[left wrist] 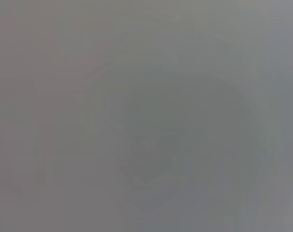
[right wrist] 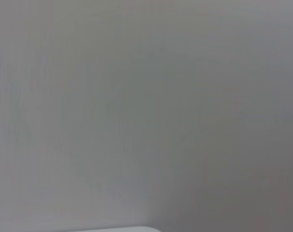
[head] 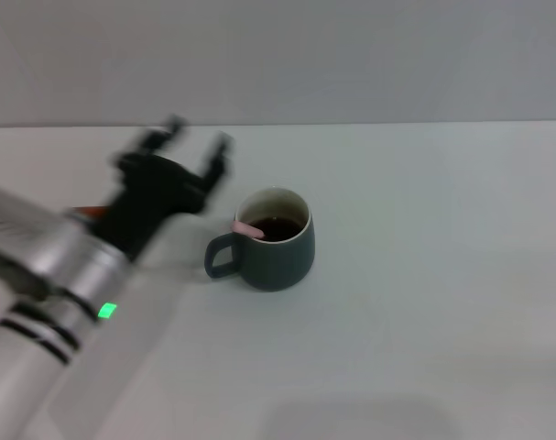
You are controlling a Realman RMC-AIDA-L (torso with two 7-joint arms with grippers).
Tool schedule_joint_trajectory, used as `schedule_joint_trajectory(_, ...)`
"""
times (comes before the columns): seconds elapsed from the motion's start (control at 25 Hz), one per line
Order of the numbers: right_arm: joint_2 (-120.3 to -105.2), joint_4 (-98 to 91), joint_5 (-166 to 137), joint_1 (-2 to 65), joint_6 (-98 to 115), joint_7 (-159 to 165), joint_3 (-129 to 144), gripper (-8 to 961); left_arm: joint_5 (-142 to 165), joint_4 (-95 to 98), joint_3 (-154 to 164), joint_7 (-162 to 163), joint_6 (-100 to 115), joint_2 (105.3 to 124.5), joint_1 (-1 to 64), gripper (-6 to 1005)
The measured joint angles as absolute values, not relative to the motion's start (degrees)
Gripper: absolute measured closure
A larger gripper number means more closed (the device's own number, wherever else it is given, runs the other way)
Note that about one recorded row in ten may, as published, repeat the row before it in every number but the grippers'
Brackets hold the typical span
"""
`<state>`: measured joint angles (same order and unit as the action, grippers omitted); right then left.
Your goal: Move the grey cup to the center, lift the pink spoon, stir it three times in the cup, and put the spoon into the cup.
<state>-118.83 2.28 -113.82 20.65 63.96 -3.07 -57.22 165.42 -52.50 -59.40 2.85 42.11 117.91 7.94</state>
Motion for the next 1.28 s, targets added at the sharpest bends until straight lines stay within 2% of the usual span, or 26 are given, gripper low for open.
schedule_joint_trajectory(0.04, -118.83, 2.34, -113.82, 20.53, 64.23, -3.03, -57.21, 954, 165.05, -50.25, -62.61, 1.93, 47.87, 118.47, 6.97, 568)
schedule_joint_trajectory(0.32, -118.91, 2.63, -113.78, 19.64, 69.09, -2.66, -57.22, 953, 160.41, -41.24, -72.77, 2.55, 57.09, 118.32, 5.85, 361)
schedule_joint_trajectory(0.52, -119.09, 3.57, -114.37, 18.45, 73.25, -2.63, -57.20, 953, 157.61, -34.28, -75.36, 3.01, 60.05, 118.39, 6.90, 295)
schedule_joint_trajectory(0.84, -119.10, 5.61, -116.72, 17.00, 77.79, -2.60, -56.95, 954, 152.47, -23.00, -76.03, 8.93, 65.15, 118.36, 8.46, 204)
schedule_joint_trajectory(1.28, -119.00, 5.63, -116.80, 17.20, 77.83, -2.61, -56.51, 953, 152.42, -22.15, -75.67, 9.05, 66.03, 118.60, 8.01, 204)
